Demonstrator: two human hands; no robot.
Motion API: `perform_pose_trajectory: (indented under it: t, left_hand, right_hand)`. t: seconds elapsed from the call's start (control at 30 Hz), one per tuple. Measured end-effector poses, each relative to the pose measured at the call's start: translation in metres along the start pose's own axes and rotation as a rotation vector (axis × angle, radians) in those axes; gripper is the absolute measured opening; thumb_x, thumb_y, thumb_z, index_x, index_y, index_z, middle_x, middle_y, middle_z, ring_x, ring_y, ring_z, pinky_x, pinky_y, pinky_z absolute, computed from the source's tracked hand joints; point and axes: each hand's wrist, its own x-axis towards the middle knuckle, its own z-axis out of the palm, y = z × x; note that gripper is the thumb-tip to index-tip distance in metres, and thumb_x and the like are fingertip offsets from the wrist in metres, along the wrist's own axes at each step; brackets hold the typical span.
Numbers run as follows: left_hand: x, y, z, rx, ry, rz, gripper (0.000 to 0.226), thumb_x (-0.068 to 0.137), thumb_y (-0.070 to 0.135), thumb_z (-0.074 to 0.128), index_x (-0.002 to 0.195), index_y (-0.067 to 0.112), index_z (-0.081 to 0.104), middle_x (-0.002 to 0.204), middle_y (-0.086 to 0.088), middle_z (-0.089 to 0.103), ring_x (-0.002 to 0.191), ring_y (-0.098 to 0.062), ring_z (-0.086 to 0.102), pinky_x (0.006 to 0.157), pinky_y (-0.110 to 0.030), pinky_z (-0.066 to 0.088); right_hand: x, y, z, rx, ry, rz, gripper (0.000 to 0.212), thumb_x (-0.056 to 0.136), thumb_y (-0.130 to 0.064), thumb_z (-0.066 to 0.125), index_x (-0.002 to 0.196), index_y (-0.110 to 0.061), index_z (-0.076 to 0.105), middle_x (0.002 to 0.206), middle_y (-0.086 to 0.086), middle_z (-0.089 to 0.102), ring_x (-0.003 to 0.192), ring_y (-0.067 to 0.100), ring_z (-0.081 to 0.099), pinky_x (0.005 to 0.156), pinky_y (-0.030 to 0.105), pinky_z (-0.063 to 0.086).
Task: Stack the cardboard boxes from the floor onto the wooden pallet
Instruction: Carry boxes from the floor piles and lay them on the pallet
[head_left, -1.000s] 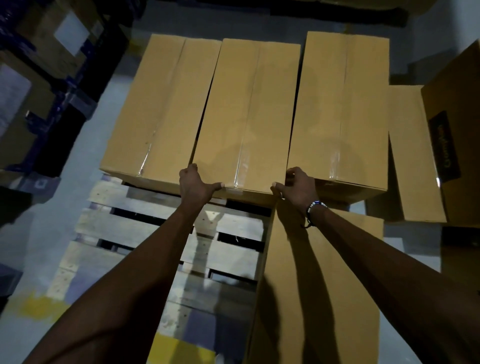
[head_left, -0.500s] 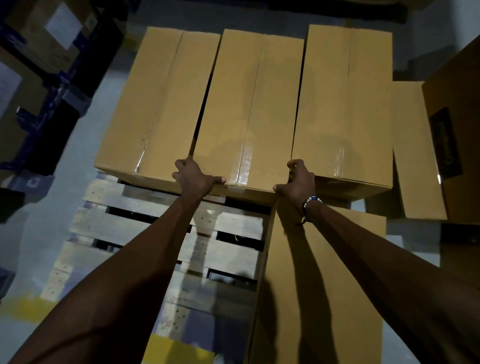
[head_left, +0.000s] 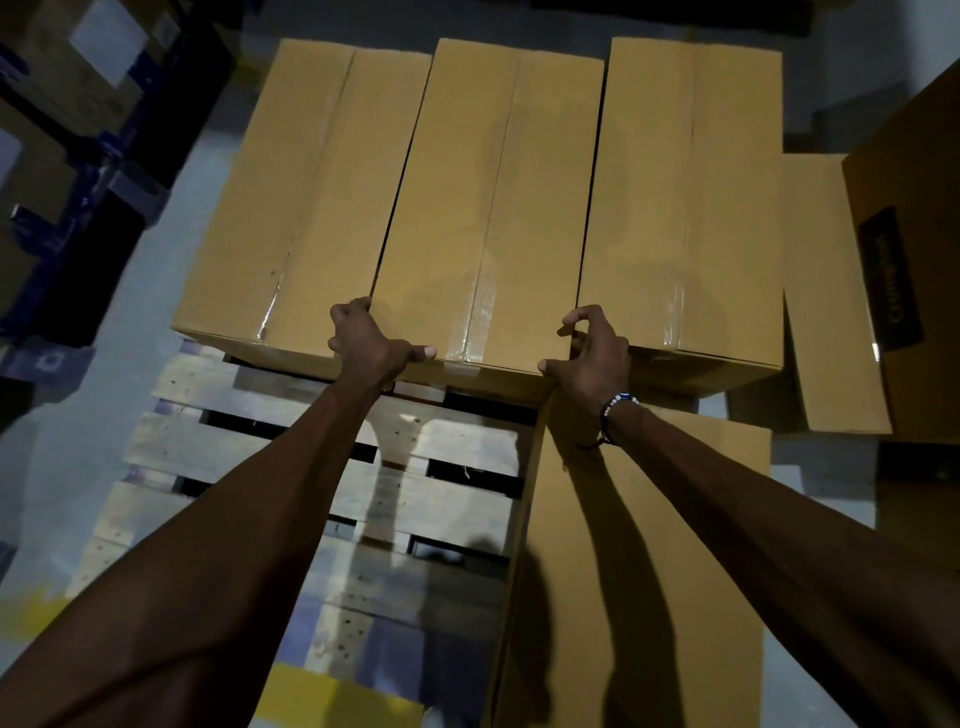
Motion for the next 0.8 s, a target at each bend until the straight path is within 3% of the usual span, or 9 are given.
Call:
perform_pose_trajectory:
  t: [0.23, 0.47, 0.63, 0.8]
  left_hand:
    - [0.017, 0.005, -0.004, -0.025, 0.02, 0.057, 0.118, 0.055, 0.036, 0.104, 0.152, 0.009, 0.043, 0.155, -0.01, 0.036, 0.14, -0.038, 0.041, 0.113, -0.052, 0.045]
    - [0.038, 0.018, 0.001, 0.008, 0.007, 0.064, 0.12, 0.055, 0.041, 0.103, 0.153, 0.009, 0.041, 0.156, -0.01, 0.034, 0.141, -0.038, 0.041, 0.116, -0.048, 0.042]
    - [0.048, 0.017, 0.006, 0.085, 0.001, 0.068, 0.121, 0.054, 0.046, 0.102, 0.152, 0.008, 0.043, 0.153, -0.013, 0.037, 0.137, -0.039, 0.045, 0.12, -0.051, 0.035]
    - [0.053, 0.012, 0.009, 0.182, -0.01, 0.114, 0.111, 0.054, 0.057, 0.098, 0.143, 0.007, 0.052, 0.148, -0.016, 0.042, 0.136, -0.04, 0.04, 0.111, -0.051, 0.035]
  right_hand:
    - [0.01, -0.009, 0.0, 0.011, 0.022, -0.031, 0.063, 0.068, -0.01, 0.093, 0.116, -0.019, 0.053, 0.106, -0.002, 0.067, 0.089, 0.028, 0.066, 0.072, 0.045, 0.059]
    - [0.032, -0.017, 0.001, -0.045, 0.019, -0.038, 0.06, 0.073, -0.01, 0.09, 0.121, -0.015, 0.054, 0.115, 0.004, 0.066, 0.104, 0.028, 0.06, 0.086, 0.046, 0.055]
    - [0.042, -0.013, 0.008, -0.167, -0.005, -0.055, 0.051, 0.075, -0.012, 0.088, 0.115, -0.015, 0.056, 0.103, -0.002, 0.066, 0.089, 0.02, 0.056, 0.072, 0.027, 0.036]
    - [0.047, -0.017, 0.016, -0.281, -0.045, -0.072, 0.038, 0.082, 0.001, 0.078, 0.111, -0.01, 0.057, 0.11, 0.01, 0.067, 0.095, 0.028, 0.064, 0.072, 0.031, 0.047]
